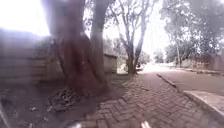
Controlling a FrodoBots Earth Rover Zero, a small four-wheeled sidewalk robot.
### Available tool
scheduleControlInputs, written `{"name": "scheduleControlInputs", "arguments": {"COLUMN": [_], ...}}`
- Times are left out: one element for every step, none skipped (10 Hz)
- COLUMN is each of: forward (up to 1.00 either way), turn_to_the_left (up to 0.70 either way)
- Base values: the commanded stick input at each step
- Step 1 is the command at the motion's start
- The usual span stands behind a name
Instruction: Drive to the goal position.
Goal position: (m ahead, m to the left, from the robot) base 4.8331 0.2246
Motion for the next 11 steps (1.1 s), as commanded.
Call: {"name": "scheduleControlInputs", "arguments": {"forward": [0.0, 0.0, 0.0, 0.0, 0.0, 0.0, 0.0, -0.08, -0.21, -0.3, -0.3], "turn_to_the_left": [-0.13, -0.3, -0.3, -0.3, -0.24, -0.02, 0.2, 0.37, 0.51, 0.6, 0.6]}}
